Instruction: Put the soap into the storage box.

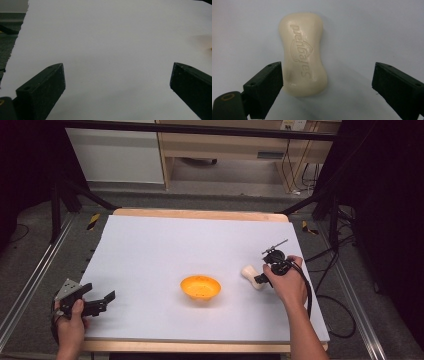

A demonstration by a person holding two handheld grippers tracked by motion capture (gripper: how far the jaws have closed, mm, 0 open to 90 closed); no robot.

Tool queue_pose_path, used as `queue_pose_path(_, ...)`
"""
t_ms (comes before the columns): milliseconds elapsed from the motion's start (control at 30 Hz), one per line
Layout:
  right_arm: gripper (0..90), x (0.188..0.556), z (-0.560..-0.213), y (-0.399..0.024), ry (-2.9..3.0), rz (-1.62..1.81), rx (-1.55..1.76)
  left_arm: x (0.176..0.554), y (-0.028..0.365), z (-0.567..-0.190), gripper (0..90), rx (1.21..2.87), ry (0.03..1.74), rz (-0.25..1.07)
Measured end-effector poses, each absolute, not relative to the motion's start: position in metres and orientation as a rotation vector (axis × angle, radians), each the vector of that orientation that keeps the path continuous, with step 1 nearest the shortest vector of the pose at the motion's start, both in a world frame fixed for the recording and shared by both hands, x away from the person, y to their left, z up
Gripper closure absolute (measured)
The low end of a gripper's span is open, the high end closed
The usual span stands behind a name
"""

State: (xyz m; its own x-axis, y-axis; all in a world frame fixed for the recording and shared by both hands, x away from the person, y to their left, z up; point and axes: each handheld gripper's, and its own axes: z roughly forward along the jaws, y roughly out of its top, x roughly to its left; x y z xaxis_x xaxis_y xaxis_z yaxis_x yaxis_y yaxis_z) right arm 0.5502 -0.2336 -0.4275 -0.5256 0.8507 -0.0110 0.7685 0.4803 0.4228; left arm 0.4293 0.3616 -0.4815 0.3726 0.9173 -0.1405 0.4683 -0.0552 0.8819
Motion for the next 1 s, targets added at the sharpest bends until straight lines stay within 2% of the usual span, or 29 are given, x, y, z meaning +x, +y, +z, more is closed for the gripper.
queue_pose_path(133, 11.2, 0.554, -0.427, -0.23, 2.512, 0.546, 1.4, 0.429, 0.362, -0.481, 0.0, 1.682, 1.241, 0.59)
queue_pose_path(200, 15.7, 0.558, -0.428, -0.225, 2.496, 0.518, 1.407, 0.429, 0.362, -0.482, 0.0, 1.681, 1.241, 0.589)
queue_pose_path(433, 20.8, 0.566, -0.427, -0.216, 2.517, 0.518, 1.417, 0.43, 0.362, -0.482, 0.0, 1.683, 1.24, 0.588)
queue_pose_path(900, 24.5, 0.574, -0.435, -0.203, 2.572, 0.475, 1.462, 0.43, 0.362, -0.482, 0.0, 1.683, 1.241, 0.585)
queue_pose_path(1000, 28.3, 0.575, -0.439, -0.201, 2.588, 0.46, 1.46, 0.43, 0.362, -0.482, 0.0, 1.683, 1.241, 0.585)
